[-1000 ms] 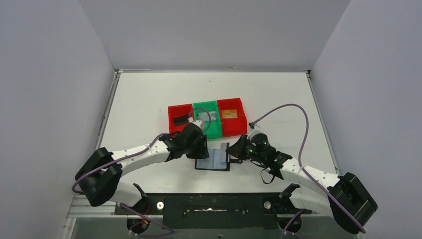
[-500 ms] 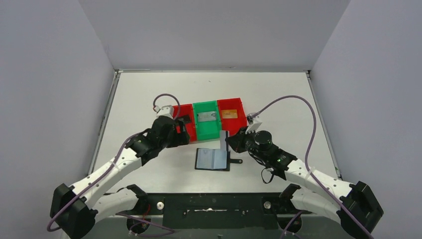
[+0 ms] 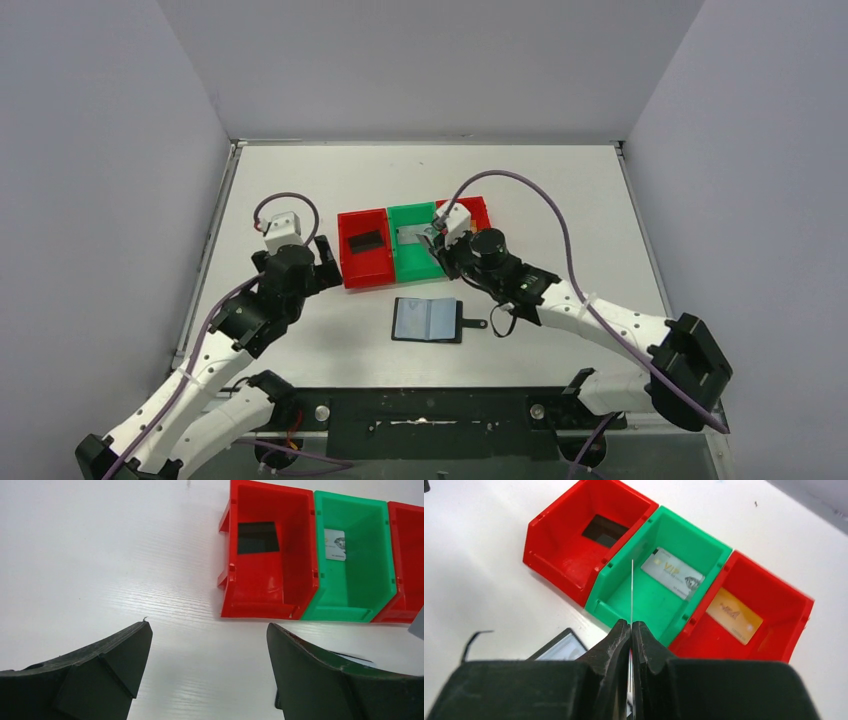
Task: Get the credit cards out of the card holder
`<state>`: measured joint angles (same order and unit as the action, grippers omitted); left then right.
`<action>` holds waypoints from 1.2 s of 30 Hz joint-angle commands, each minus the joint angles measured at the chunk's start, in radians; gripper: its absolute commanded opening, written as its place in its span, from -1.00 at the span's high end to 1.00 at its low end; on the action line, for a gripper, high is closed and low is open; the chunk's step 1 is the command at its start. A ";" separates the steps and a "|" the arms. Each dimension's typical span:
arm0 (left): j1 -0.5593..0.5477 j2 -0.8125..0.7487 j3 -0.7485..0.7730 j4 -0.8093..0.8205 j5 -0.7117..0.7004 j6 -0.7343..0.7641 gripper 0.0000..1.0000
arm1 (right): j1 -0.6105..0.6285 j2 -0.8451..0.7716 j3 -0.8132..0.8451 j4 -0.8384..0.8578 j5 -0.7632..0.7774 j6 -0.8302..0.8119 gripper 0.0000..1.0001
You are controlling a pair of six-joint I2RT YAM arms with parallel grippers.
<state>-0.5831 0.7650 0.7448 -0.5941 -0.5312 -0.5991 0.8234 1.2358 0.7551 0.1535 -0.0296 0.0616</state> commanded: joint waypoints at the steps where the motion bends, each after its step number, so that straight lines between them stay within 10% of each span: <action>1: 0.008 0.002 0.017 -0.008 -0.091 0.035 -0.73 | 0.010 0.112 0.156 -0.050 -0.011 -0.279 1.00; 36: 0.033 -0.128 -0.016 0.024 -0.200 0.047 -0.85 | -0.072 0.704 0.687 -0.329 -0.055 -0.987 1.00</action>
<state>-0.5598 0.6338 0.7128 -0.6025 -0.7292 -0.5430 0.7586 1.9278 1.3872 -0.2180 -0.1009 -0.8692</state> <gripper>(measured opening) 0.926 0.044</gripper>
